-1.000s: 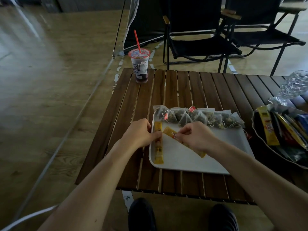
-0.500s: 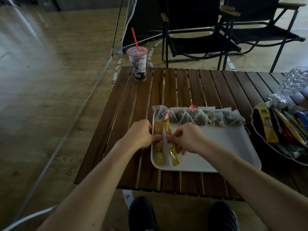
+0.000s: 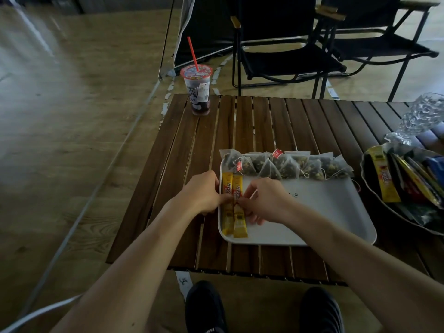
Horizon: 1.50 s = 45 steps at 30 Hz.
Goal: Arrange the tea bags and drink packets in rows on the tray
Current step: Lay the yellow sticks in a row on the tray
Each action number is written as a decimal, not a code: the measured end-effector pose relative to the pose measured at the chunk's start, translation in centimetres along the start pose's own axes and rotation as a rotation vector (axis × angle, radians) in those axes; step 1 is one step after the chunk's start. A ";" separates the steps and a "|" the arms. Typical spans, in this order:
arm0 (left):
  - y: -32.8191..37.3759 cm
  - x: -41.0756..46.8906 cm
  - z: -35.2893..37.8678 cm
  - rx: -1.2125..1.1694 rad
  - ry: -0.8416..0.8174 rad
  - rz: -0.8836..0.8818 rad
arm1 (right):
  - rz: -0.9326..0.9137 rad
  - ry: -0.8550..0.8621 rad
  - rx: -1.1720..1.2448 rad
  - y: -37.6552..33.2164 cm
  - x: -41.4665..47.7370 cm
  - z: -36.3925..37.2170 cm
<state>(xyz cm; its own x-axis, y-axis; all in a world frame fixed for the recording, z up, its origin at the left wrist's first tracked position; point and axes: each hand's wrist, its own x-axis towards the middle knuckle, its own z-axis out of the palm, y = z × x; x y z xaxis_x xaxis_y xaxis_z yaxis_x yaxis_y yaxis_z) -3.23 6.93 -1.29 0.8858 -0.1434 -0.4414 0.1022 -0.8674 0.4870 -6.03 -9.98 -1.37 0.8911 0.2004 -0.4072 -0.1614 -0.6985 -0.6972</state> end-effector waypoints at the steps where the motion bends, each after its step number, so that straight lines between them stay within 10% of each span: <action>1: 0.0 0.1 0.0 -0.007 -0.009 -0.001 | 0.003 -0.015 0.008 0.0 0.0 -0.1; 16: 1.2 -0.3 -0.2 0.029 -0.041 -0.061 | -0.026 0.016 -0.111 0.6 -0.7 -0.6; 25: 4.3 -2.3 -0.8 0.300 0.598 0.063 | -0.029 0.225 -0.213 4.5 -3.5 -7.6; 35: 5.3 -1.5 1.2 0.258 0.546 0.306 | 0.266 0.723 -0.384 14.2 -7.0 -17.7; 45: 6.2 -1.3 1.7 0.263 0.554 0.344 | 0.353 0.702 -0.332 15.9 -7.0 -19.4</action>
<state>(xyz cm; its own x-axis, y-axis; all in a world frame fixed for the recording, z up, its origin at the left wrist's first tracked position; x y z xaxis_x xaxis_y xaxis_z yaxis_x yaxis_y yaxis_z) -4.51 0.91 1.05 0.9556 -0.2271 0.1876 -0.2760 -0.9127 0.3012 -6.62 -35.78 1.82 0.8861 -0.4624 -0.0317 -0.4440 -0.8273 -0.3442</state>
